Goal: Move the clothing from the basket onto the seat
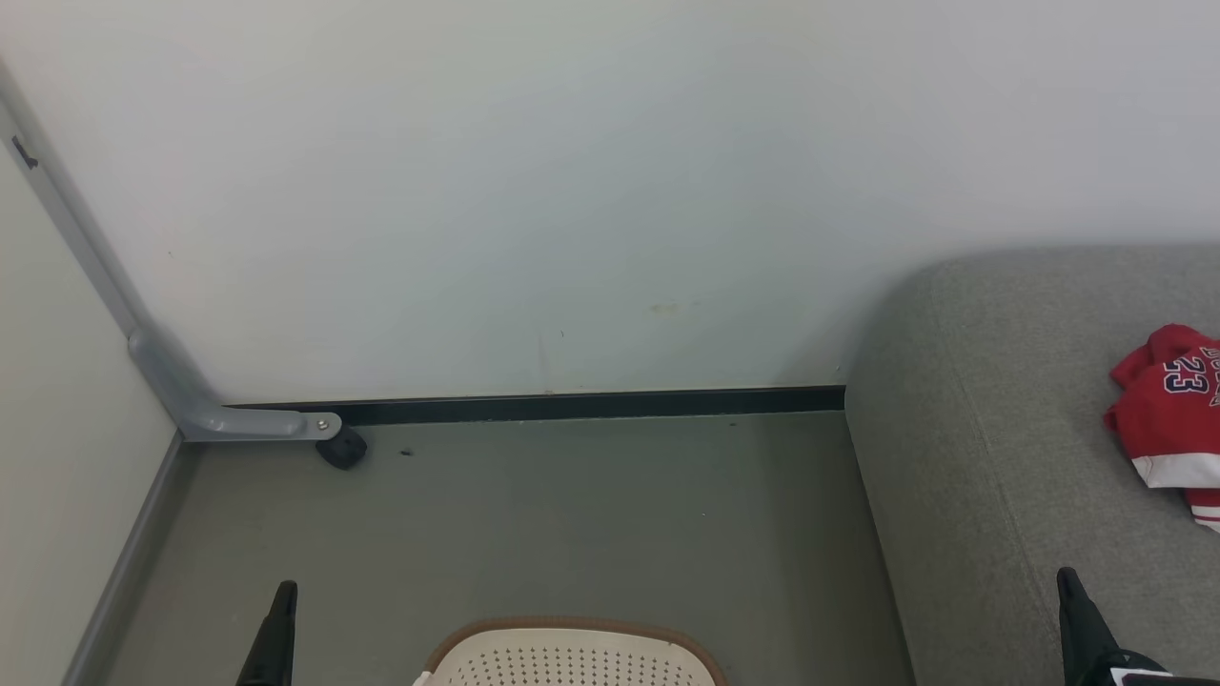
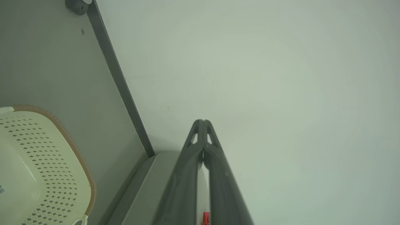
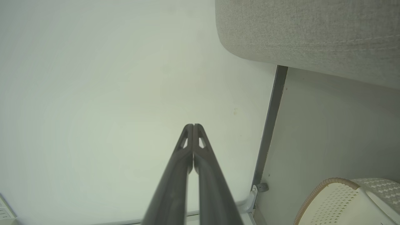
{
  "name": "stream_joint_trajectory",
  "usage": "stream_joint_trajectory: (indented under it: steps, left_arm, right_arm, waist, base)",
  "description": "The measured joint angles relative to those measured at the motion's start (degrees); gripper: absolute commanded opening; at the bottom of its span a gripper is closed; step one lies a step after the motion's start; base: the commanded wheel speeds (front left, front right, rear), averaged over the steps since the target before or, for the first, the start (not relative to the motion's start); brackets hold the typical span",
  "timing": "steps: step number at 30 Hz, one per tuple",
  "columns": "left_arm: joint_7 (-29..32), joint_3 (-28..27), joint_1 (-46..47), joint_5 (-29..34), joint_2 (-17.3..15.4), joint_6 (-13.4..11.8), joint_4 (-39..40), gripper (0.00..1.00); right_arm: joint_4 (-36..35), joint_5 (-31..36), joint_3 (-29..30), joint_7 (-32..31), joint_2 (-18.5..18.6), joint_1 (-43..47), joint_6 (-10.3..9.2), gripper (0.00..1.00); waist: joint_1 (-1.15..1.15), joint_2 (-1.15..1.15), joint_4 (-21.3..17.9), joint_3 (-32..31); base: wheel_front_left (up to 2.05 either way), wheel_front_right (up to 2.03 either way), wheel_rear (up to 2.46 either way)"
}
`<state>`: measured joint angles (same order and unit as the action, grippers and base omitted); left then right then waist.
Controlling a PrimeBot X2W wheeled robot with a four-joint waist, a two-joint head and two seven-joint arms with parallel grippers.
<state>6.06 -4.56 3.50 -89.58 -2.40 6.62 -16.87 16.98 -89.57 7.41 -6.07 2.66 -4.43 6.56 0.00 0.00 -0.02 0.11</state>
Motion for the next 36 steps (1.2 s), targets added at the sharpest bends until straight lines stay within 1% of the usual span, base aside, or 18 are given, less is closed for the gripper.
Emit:
stream_joint_trajectory:
  steps: [2, 6, 36]
  left_arm:
    - [0.25, -0.34, 0.16, -1.10, 0.01, 0.02, -0.14, 0.00]
    - [0.41, -0.38, 0.74, -1.97, 0.07, 0.02, -0.27, 0.00]
    - [0.41, -0.38, 0.87, -2.13, 0.16, 0.45, -0.33, 0.00]
  right_arm:
    - [0.24, -1.57, 0.32, -0.26, -0.10, -0.01, 0.01, 0.00]
    - [0.27, -1.76, 0.42, -0.43, -0.15, -0.01, 0.01, 0.00]
    - [0.29, -1.76, 0.43, -0.43, -0.18, -0.01, 0.01, 0.00]
  waist:
    - [0.00, 0.00, 0.02, -0.01]
    - [0.00, 0.00, 0.02, -0.01]
    - [0.00, 0.00, 0.02, -0.01]
  base:
    - [0.00, 0.00, 0.00]
    - [0.00, 0.00, 0.00]
    - [0.00, 0.00, 0.00]
